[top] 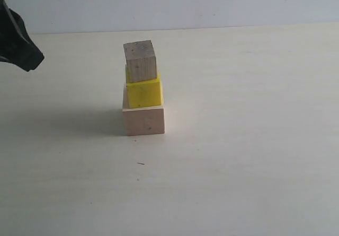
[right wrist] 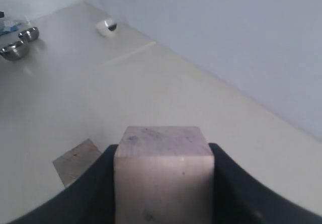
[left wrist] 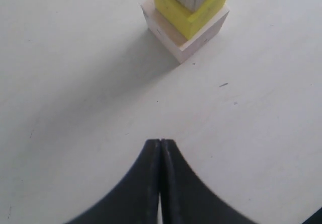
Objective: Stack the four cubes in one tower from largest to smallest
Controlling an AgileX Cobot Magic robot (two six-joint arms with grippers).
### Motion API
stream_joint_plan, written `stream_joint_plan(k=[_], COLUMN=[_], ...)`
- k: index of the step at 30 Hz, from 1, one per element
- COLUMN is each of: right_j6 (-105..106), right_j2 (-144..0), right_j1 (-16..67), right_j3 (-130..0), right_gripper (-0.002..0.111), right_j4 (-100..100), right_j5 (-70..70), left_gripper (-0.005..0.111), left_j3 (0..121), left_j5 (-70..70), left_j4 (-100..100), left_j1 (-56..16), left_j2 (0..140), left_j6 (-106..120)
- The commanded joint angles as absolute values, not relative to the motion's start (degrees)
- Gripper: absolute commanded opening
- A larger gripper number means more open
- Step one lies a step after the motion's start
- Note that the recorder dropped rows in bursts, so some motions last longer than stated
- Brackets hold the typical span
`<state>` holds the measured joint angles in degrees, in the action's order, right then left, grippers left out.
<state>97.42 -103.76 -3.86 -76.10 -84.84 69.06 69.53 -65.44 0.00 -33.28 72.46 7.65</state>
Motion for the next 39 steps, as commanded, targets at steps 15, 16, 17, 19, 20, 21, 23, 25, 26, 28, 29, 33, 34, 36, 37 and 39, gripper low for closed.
stream_joint_plan(k=[15, 16, 17, 19, 20, 21, 23, 25, 26, 28, 29, 33, 34, 36, 37, 39], right_j6=[117.22, 116.62, 114.36, 107.57, 105.38, 105.00, 105.28, 105.56, 106.71, 108.34, 109.70, 113.70, 114.52, 115.96, 116.24, 116.54], right_j2=[-100.00, -100.00, -100.00, -100.00, -100.00, -100.00, -100.00, -100.00, -100.00, -100.00, -100.00, -100.58, -100.85, -101.65, -102.02, -102.82], right_j1=[8.28, 8.40, 8.70, 8.70, 8.70, 8.70, 8.70, 8.70, 8.70, 8.70, 8.70, 8.70, 8.70, 8.70, 8.70, 8.92], right_j3=[-68.89, -68.89, -68.89, -68.89, -68.89, -68.89, -68.89, -68.89, -68.89, -68.89, -68.89, -68.89, -68.89, -68.89, -68.89, -68.89], right_gripper=[0.000, 0.000, 0.000, 0.000, 0.000, 0.000, 0.000, 0.000, 0.000, 0.000, 0.000, 0.000, 0.000, 0.000, 0.000, 0.000], right_j4=[-86.90, -86.52, -86.49, -86.49, -86.49, -86.49, -86.49, -87.90, -88.70, -89.16, -89.16, -89.16, -89.16, -89.06, -88.92, -88.92], right_j5=[69.96, 69.96, 69.96, 69.96, 69.96, 69.96, 69.96, 69.96, 69.96, 69.96, 69.96, 69.96, 69.96, 69.96, 69.96, 69.96], left_gripper=[0.000, 0.000, 0.000, 0.000, 0.000, 0.000, 0.000, 0.000, 0.000, 0.000, 0.000, 0.000, 0.000, 0.000, 0.000, 0.000], left_j3=[69.37, 69.37, 69.37, 69.37, 69.37, 69.37, 69.37, 69.37, 69.37, 69.37, 69.37, 69.37, 69.37, 69.27, 69.28, 68.90], left_j5=[-59.78, -59.97, -60.13, -60.13, -60.13, -60.13, -60.12, -60.12, -60.12, -60.01, -60.01, -59.62, -59.62, -59.84, -60.15, -60.41], left_j4=[-1.56, -1.56, -1.56, -1.56, -1.56, -1.56, -1.56, -1.56, -1.56, -1.56, -1.56, -1.64, -1.81, -2.50, -2.87, -3.87], left_j1=[-33.13, -33.13, -33.13, -33.13, -33.13, -33.13, -33.13, -33.13, -33.13, -33.13, -33.13, -33.13, -33.13, -33.13, -33.13, -33.13], left_j2=[72.44, 72.44, 72.44, 72.44, 72.44, 72.44, 72.44, 72.44, 72.44, 72.44, 72.44, 72.44, 72.44, 72.44, 72.44, 72.44], left_j6=[7.11, 7.11, 7.11, 7.11, 7.11, 7.11, 7.36, 7.47, 7.76, 8.92, 9.45, 12.20, 12.44, 13.42, 13.96, 15.46])
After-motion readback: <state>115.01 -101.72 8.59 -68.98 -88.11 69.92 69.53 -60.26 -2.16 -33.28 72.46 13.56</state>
